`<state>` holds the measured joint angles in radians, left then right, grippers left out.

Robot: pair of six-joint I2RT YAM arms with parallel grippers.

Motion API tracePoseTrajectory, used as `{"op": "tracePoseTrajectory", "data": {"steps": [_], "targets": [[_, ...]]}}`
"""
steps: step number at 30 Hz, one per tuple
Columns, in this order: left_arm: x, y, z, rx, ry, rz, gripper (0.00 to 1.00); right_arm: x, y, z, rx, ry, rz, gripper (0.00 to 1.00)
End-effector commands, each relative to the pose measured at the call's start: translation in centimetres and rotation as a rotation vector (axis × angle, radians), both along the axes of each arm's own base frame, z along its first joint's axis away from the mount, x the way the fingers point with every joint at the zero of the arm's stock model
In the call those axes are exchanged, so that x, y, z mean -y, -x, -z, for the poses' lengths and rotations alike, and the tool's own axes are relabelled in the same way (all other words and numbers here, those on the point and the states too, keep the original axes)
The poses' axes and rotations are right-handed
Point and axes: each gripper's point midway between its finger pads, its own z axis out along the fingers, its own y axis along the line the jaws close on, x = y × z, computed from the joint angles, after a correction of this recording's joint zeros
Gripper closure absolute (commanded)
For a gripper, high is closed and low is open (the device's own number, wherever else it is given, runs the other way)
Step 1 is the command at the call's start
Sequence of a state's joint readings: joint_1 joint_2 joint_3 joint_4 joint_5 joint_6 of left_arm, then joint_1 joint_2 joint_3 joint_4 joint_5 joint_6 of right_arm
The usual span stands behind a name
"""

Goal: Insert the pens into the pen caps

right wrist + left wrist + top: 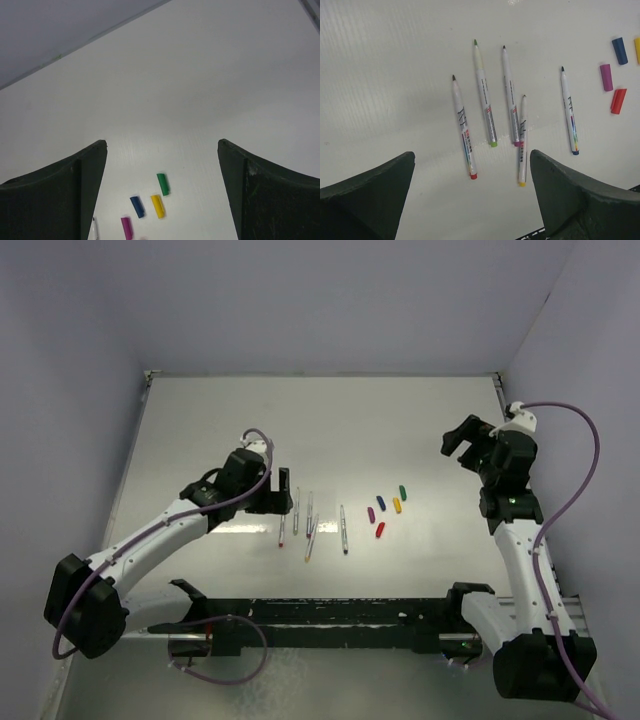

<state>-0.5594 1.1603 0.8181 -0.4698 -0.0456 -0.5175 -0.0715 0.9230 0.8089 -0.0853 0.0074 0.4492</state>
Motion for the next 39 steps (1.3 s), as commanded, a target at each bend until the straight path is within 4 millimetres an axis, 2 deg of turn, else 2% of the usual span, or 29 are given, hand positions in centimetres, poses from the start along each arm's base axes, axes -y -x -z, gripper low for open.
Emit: {"op": "tracePoseTrajectory", "data": {"steps": [1,5,8,15,17,20,26,27,34,39], "targets": [[0.8,0.2,0.9,-0.012,0.003,-0.044,0.0,0.0,0.0,-1.3,0.009,0.018,-0.009,0.09],[0.3,0.7,1.9,-0.026,-0.019,-0.048,0.0,-0.1,0.1,0.7,-0.073,0.014,-0.018,0.14],[-0.2,0.9,2.3,-0.032,-0.045,-0.051,0.01,-0.5,0.2,1.3,-0.088,0.001,-0.04,0.18],[0.0,1.2,3.9,-0.088,-0.068,-0.036,0.09,0.1,-0.3,0.8,-0.065,0.012,-0.01,0.21],[0.3,1.3,4.1,-0.099,-0.069,-0.026,0.22,0.2,-0.3,1.0,-0.073,0.013,-0.001,0.22],[0.5,1.2,4.2,-0.1,-0.069,-0.018,0.29,0.5,-0.2,1.3,-0.087,0.009,0.019,0.22],[0.7,1.1,5.1,-0.117,-0.078,-0.002,0.55,0.2,0.2,1.3,-0.063,0.024,-0.006,0.28],[0.8,1.2,5.5,-0.128,-0.082,0.001,0.57,0.1,0.3,1.3,-0.061,0.027,-0.012,0.29],[1.3,0.9,6.2,-0.147,-0.096,0.014,0.49,0.2,1.1,2.4,-0.114,0.051,-0.022,0.29],[1.7,0.8,6.8,-0.156,-0.106,0.028,0.45,1.0,2.6,3.5,-0.189,0.083,0.016,0.3]]}}
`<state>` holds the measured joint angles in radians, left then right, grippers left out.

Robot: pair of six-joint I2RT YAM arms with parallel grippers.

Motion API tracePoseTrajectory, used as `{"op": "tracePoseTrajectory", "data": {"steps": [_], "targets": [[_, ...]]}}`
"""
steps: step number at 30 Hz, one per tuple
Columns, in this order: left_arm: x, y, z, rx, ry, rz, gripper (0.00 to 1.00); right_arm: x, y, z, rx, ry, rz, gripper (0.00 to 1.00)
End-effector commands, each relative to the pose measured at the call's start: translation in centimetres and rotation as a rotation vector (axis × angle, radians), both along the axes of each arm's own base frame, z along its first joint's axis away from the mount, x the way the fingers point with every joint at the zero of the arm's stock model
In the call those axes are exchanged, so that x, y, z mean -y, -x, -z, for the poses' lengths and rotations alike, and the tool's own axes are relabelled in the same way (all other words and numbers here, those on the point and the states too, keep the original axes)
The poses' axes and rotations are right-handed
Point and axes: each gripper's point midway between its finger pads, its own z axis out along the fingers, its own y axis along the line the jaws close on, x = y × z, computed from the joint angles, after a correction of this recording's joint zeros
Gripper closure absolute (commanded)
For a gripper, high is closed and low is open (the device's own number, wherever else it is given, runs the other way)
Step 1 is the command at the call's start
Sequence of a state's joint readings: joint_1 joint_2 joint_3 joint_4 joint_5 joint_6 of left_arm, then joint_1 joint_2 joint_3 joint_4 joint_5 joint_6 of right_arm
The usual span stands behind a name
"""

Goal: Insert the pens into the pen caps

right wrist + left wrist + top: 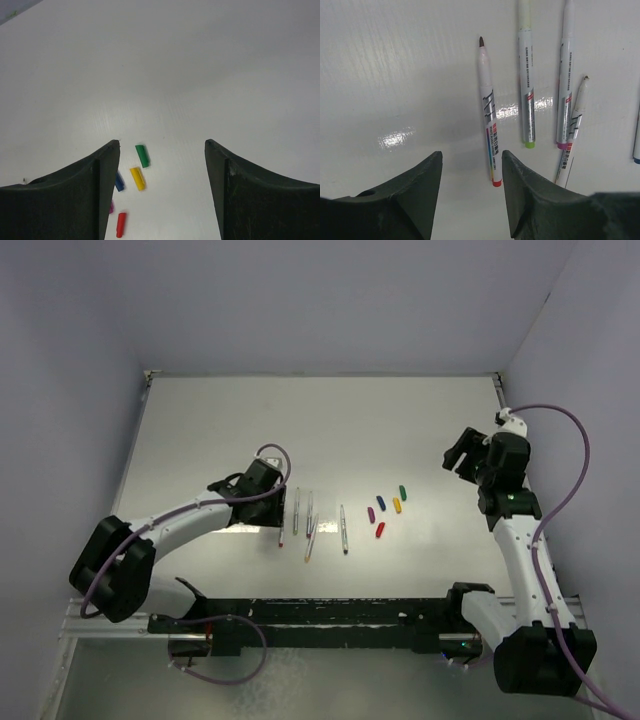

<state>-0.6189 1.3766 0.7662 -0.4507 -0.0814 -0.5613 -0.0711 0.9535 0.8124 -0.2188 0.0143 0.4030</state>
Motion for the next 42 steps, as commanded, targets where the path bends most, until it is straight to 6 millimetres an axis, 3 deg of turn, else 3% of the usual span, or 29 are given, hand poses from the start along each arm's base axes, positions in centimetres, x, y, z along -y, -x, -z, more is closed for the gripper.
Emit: {"op": "tracePoseTrajectory", "data": {"steps": [1,9,15,31,42], "targets": [[1.7,-1.3,-0.8,0.04,0.037,0.03,0.45,0.9,1.4,0.0,-0.034,0.056,0.03,0.3],[2.9,-1.6,0.1,0.026,0.033,0.048,0.45,0.4,2.9,1.4,-0.082,0.048,0.037,0.31],[2.9,-1.8,0.5,0.028,0.009,0.045,0.46,0.0,3.3,1.3,-0.072,0.038,0.023,0.31],[2.1,-1.8,1.7,-0.007,-0.087,0.032,0.51,-0.8,2.6,0.9,-0.039,0.014,-0.01,0.31],[1.0,0.2,2.3,-0.108,-0.154,0.059,0.54,-0.9,2.1,0.2,-0.02,0.005,-0.012,0.31]]}}
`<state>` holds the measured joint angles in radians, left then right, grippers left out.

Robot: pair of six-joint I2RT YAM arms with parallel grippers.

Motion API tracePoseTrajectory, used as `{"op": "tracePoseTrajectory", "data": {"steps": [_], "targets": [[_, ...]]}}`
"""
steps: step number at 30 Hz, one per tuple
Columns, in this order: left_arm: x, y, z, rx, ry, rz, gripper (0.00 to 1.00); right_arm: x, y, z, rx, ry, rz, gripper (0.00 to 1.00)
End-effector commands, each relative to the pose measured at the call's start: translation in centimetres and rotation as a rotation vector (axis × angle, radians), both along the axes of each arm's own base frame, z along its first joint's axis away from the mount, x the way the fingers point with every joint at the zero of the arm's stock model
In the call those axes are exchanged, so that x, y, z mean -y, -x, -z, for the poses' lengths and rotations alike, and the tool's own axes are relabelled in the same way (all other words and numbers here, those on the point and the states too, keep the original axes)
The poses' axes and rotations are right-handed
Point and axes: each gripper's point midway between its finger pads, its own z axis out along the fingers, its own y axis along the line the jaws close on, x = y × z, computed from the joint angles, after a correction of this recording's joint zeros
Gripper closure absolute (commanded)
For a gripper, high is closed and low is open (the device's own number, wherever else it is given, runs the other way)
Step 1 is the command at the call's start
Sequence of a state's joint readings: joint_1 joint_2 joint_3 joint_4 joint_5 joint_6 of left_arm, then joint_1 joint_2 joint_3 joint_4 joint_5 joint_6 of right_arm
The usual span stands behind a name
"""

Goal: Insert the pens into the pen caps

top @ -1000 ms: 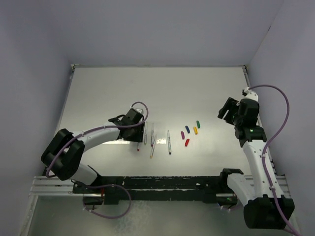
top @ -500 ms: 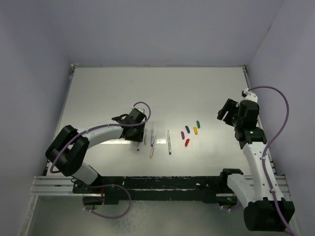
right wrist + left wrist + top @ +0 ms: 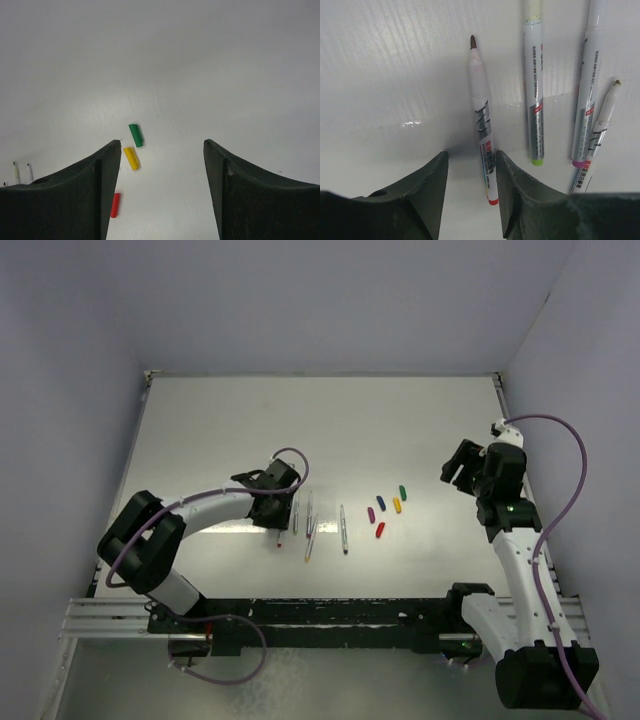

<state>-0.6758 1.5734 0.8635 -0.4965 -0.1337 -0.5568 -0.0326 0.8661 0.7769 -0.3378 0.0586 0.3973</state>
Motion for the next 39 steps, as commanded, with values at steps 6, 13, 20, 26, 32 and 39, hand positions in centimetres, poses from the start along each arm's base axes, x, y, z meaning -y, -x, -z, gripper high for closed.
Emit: {"op": "tracePoseTrajectory", "data": {"steps": [6,13,20,26,32,39], "targets": [[0.0,0.2,-0.4,-0.03,-0.033,0.011,0.59,-0.6,-1.3,-1.3,0.055,-0.032,-0.015,0.31],[-0.2,0.0,0.5,-0.039,-0.053,0.002,0.59,-0.7,-1.5,-1.3,0.061,-0.029,-0.022,0.31],[-0.3,0.3,1.4,-0.066,-0.074,-0.007,0.67,-0.6,-1.6,-1.5,0.063,-0.023,-0.02,0.31],[-0.8,0.4,2.0,-0.088,-0.108,-0.013,0.76,-0.5,-1.6,-1.7,0.065,-0.02,-0.02,0.31],[-1.4,1.1,2.8,-0.124,-0.139,-0.035,0.81,-0.5,-1.7,-2.3,0.069,-0.016,-0.017,0.31],[-2.1,2.1,3.7,-0.162,-0.166,-0.064,0.91,-0.3,-1.6,-2.6,0.067,0.001,-0.019,0.31]]}}
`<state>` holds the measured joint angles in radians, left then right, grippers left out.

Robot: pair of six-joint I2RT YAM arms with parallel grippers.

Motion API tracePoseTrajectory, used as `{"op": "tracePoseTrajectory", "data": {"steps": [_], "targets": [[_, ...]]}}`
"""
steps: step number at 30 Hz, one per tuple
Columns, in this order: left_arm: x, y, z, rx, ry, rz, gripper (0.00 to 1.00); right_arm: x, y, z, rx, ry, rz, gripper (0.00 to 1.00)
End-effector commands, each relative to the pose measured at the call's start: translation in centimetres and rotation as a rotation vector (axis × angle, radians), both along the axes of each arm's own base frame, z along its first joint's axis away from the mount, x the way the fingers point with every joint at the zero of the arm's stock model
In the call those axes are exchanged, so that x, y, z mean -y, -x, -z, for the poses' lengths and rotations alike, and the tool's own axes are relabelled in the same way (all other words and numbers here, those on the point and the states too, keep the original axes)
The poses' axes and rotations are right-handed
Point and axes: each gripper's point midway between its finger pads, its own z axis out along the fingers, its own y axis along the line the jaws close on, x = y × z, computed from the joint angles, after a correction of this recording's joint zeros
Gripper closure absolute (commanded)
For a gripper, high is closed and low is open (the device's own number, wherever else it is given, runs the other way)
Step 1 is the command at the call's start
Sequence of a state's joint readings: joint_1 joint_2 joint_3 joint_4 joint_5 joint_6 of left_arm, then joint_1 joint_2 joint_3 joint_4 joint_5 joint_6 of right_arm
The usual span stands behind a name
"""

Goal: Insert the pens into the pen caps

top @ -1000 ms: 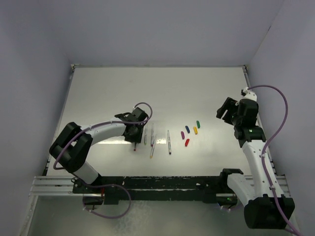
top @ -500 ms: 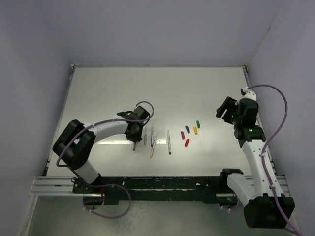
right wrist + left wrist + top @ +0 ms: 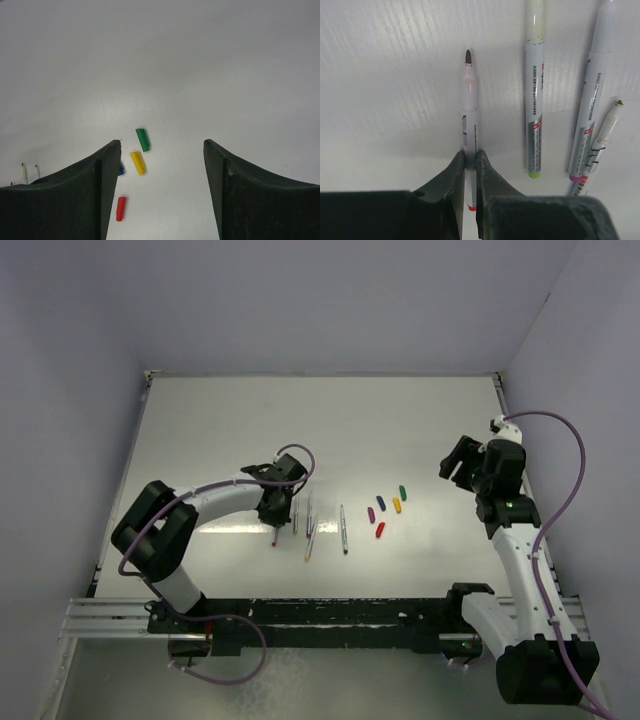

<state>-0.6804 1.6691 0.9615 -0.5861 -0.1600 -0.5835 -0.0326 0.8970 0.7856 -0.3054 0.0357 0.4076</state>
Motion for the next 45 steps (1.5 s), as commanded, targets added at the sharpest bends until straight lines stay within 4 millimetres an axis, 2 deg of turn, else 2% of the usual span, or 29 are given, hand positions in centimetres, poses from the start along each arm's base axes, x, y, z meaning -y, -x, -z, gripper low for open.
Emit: {"op": "tracePoseTrajectory", "data": {"steps": [1,3,7,11,15,17,24,33,39,45], "targets": [[-2.2,2.7,3.3,-0.111,-0.1,-0.039,0.93,0.1,-0.7,-2.4,0.052,0.022,-0.005,0.31],[-2.3,3.1,3.4,-0.122,-0.097,-0.039,1.0,0.1,-0.7,-2.3,0.049,0.02,-0.006,0.31],[-2.5,3.8,3.7,-0.141,-0.086,-0.031,1.0,0.1,-0.5,-2.0,0.029,0.021,-0.008,0.32],[-2.2,3.5,3.2,-0.119,-0.068,-0.021,1.0,-0.6,0.0,-1.5,-0.002,0.03,-0.068,0.44],[-2.0,2.6,2.2,-0.067,-0.054,-0.028,1.0,-1.5,0.9,-0.3,-0.062,0.035,-0.102,0.47],[-1.9,2.1,1.6,-0.039,-0.049,-0.026,1.0,-2.3,1.3,0.4,-0.084,0.033,-0.117,0.48],[-2.1,1.2,-0.1,0.01,-0.057,-0.024,1.0,-7.1,3.4,3.8,-0.232,0.003,-0.198,0.49],[-2.1,1.2,-2.3,0.06,-0.016,-0.009,1.0,-9.8,6.1,7.5,-0.386,-0.01,-0.284,0.5],[-1.5,0.3,-5.5,0.184,0.076,0.006,1.0,-11.7,6.6,9.8,-0.442,-0.041,-0.315,0.52],[-0.8,-0.8,-7.8,0.279,0.135,0.029,1.0,-13.9,6.3,11.5,-0.466,-0.039,-0.351,0.55]]}}
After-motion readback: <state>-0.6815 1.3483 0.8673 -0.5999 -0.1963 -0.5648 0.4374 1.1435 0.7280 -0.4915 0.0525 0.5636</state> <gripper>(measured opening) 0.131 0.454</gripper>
